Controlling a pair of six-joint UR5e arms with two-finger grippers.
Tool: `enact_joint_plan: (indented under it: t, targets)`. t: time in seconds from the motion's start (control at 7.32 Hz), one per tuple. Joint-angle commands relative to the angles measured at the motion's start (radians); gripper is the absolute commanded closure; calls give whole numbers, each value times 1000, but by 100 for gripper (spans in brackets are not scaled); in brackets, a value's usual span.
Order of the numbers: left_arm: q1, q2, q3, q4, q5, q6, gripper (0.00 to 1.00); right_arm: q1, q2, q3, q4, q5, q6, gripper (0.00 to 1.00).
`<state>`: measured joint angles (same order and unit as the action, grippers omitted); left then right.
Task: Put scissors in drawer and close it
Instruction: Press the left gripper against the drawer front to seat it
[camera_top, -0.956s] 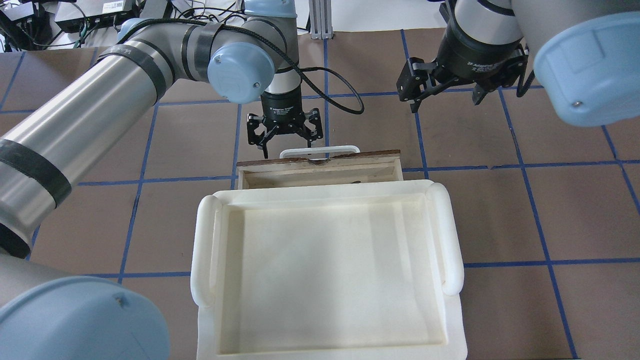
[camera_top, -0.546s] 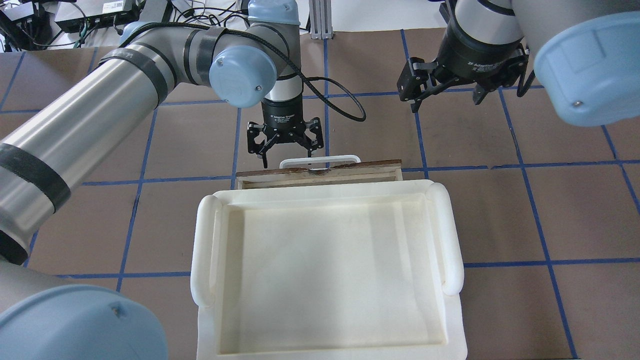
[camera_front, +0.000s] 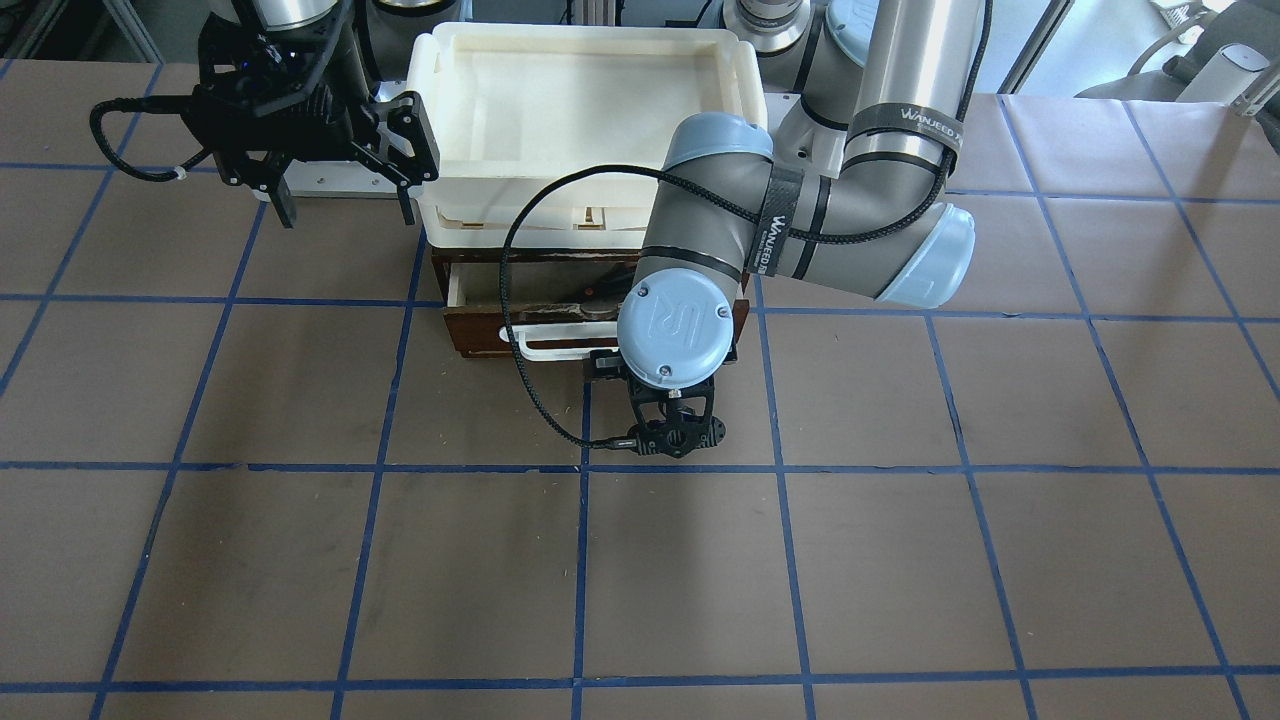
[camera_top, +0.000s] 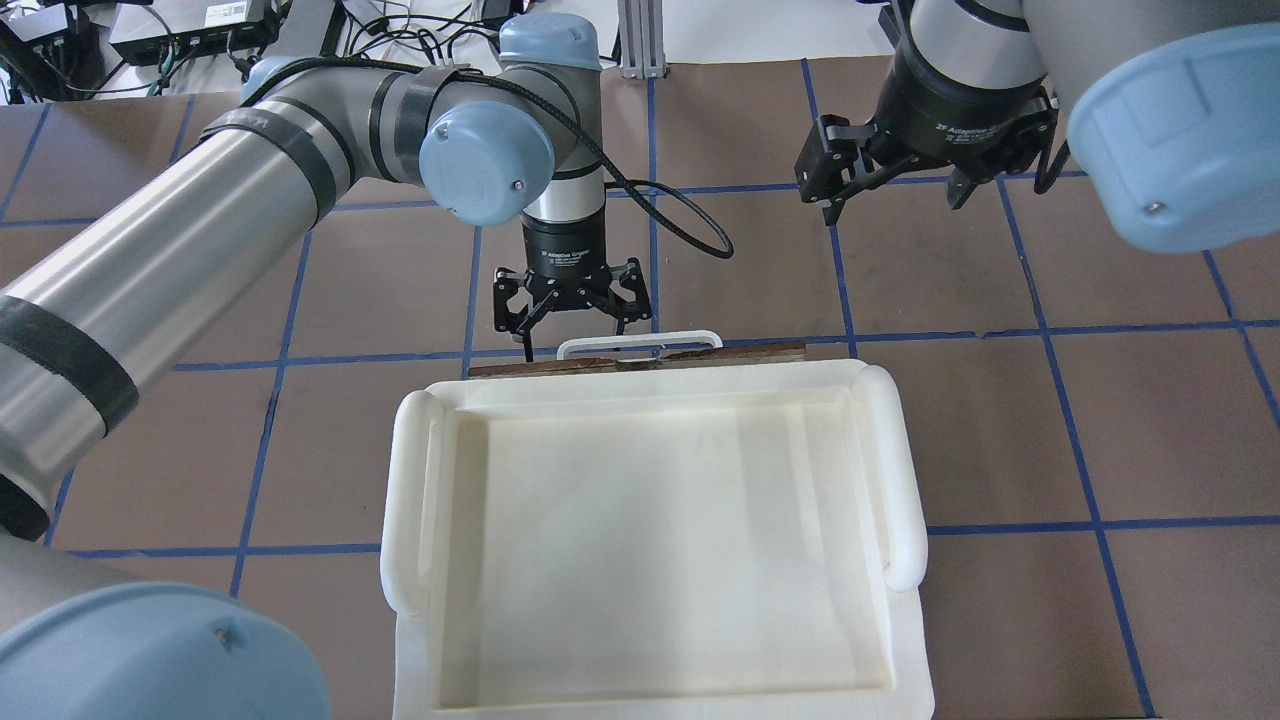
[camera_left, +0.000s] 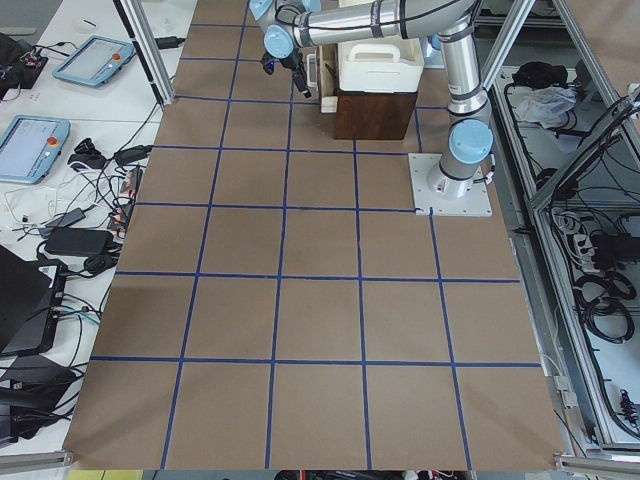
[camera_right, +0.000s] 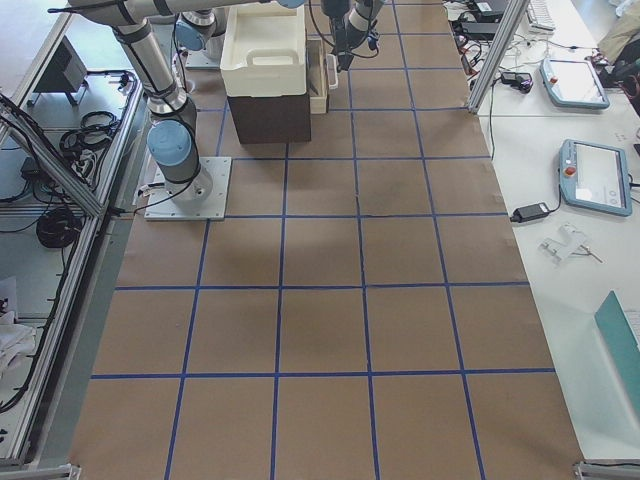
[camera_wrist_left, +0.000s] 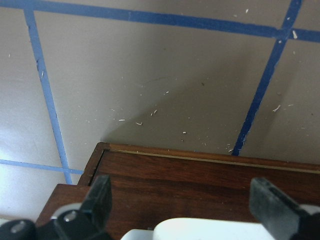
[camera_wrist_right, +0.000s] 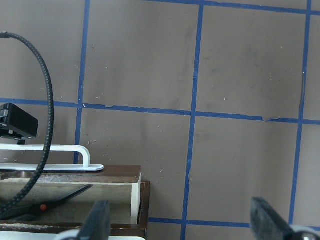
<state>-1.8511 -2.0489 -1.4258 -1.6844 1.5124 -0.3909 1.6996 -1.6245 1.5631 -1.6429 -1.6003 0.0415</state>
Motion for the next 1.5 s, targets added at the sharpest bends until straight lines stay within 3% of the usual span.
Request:
enact_joint_plan:
  t: [0.0,1.37]
  targets:
    - [0,1,-1,-46,-1,-5,0,0,0,0,0,-1,0,0]
    - [-16,7,-35,-116,-1,-74,0,0,2,0,0,-1,0,0]
